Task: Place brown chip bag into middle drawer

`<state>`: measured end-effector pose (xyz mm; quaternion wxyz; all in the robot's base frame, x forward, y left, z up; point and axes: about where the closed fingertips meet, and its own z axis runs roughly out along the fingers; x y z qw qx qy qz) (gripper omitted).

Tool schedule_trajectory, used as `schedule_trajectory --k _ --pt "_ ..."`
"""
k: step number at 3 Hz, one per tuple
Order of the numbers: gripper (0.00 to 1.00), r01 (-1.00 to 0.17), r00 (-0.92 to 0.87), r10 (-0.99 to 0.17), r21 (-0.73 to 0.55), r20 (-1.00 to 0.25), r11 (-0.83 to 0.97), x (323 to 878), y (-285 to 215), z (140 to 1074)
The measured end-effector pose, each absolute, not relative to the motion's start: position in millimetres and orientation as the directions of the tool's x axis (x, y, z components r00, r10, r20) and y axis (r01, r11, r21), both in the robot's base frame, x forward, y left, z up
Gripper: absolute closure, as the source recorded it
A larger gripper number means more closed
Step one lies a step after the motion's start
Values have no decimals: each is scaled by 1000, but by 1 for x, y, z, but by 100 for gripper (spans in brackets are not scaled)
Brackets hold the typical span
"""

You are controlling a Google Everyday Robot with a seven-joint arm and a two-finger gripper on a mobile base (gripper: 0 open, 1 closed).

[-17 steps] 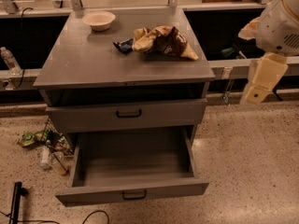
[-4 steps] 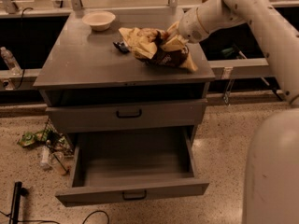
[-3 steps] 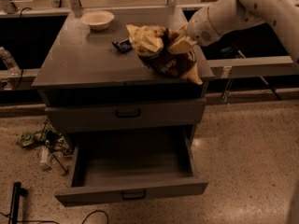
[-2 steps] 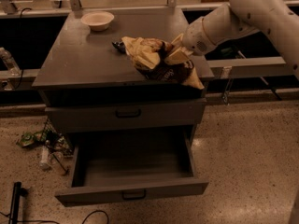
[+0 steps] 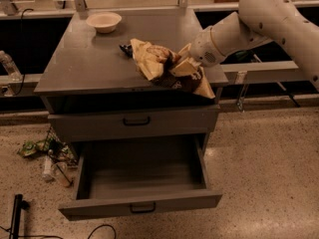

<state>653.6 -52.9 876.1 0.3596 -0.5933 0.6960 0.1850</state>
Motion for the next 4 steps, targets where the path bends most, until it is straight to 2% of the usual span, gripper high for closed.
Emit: schedule_trajectory --k 1,4 --pt "100 -960 -95 -649 -104 -755 261 614 -35 866" --pt "100 -954 -235 -670 36 -704 297 526 5 729"
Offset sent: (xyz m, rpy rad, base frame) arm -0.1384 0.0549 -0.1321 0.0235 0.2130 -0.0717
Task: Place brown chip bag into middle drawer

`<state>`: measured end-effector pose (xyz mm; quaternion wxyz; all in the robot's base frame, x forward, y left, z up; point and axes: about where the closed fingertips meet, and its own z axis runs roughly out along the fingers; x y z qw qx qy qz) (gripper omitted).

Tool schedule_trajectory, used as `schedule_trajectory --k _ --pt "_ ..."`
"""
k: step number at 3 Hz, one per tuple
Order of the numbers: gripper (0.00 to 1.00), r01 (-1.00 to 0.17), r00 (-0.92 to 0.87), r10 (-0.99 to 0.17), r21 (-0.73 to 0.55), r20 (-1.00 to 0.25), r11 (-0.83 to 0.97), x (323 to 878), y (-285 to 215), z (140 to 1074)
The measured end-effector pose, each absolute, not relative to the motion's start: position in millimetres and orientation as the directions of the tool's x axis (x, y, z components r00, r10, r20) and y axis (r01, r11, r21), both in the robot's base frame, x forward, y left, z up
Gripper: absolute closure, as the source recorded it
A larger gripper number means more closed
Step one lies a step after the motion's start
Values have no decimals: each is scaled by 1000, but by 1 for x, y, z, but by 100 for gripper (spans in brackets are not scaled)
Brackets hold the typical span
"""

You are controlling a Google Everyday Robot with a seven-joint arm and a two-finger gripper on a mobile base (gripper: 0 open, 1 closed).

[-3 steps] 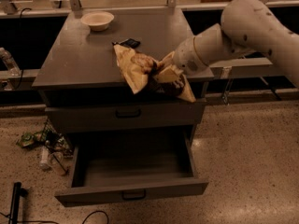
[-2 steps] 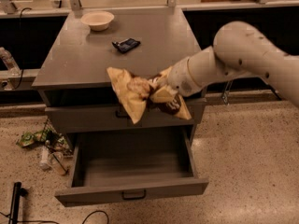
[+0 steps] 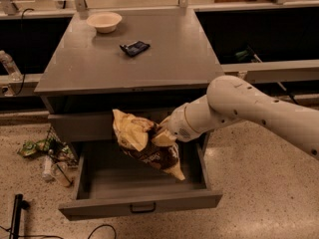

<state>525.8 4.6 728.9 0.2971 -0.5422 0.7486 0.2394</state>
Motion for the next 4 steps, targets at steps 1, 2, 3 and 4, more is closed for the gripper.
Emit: schedule_trajectory --k 1,2,3,4 --pt "100 -954 -235 -670 36 -704 297 526 5 729" --pt "100 -950 -253 -680 45 -688 308 530 -5 677" --pt "100 -948 -285 -706 81 -649 308 526 -13 608" --pt "100 -950 -280 -733 68 -620 306 530 -19 565"
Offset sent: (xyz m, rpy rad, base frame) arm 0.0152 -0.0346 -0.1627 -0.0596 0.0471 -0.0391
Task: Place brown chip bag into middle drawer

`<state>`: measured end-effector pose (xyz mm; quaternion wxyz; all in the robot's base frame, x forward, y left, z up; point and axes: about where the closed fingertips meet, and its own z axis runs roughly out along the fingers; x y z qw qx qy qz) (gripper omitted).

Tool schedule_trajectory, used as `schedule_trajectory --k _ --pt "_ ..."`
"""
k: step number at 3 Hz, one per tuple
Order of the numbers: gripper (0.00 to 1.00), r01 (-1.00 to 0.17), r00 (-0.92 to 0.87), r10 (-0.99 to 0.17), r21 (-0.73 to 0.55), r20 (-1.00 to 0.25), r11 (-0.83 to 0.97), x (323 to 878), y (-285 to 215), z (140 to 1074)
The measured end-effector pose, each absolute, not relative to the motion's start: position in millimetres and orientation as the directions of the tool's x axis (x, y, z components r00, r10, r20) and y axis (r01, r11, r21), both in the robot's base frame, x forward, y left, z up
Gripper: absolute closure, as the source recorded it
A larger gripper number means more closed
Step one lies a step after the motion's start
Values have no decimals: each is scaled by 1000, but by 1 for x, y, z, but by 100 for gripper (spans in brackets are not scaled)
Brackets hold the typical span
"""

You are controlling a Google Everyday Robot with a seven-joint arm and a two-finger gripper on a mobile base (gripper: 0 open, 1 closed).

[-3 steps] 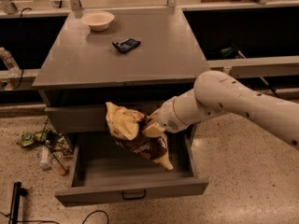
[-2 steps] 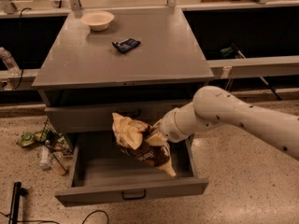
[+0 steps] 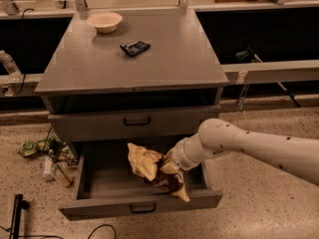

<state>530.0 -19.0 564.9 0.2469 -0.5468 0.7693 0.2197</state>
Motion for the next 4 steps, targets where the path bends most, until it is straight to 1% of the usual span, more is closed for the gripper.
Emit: schedule_trajectory --k 1,2,4 --pt "100 -962 -228 -765 20 -602 272 543 -18 546" --pt "82 -972 -182 -799 -16 -573 233 553 -13 534" --pt "36 -971 -179 -819 -37 -545 236 557 -4 522"
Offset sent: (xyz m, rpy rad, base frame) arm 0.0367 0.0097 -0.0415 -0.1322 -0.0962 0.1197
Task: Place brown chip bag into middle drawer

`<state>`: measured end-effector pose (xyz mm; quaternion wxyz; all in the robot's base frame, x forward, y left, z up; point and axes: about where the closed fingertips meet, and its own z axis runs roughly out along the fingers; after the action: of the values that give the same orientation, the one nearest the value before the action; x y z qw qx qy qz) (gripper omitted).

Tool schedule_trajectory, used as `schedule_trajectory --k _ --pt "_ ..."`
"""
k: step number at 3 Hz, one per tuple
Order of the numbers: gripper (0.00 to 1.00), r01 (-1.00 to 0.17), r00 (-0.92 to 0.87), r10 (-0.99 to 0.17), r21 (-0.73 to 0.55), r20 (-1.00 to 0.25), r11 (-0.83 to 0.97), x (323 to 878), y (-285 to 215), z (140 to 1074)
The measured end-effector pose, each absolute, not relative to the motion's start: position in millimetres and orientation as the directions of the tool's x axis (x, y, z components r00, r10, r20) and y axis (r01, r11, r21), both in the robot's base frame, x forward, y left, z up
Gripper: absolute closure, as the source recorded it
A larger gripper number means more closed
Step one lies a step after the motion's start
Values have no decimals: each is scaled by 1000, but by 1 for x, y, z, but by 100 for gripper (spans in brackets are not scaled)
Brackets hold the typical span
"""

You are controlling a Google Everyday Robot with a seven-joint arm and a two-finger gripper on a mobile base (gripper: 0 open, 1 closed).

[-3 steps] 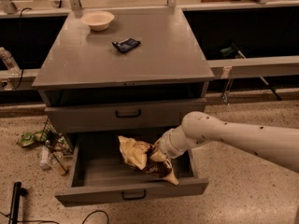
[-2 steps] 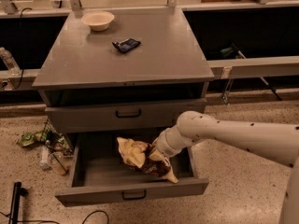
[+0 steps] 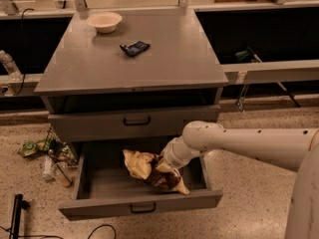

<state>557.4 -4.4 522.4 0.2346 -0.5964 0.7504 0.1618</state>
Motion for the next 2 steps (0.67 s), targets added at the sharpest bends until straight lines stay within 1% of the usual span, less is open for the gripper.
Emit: schedule_trajectory --k 1,2 --pt "13 -967 -189 -815 -39 -547 251 558 -4 524" --pt "0 -953 -227 -797 -43 -560 301 552 -13 535"
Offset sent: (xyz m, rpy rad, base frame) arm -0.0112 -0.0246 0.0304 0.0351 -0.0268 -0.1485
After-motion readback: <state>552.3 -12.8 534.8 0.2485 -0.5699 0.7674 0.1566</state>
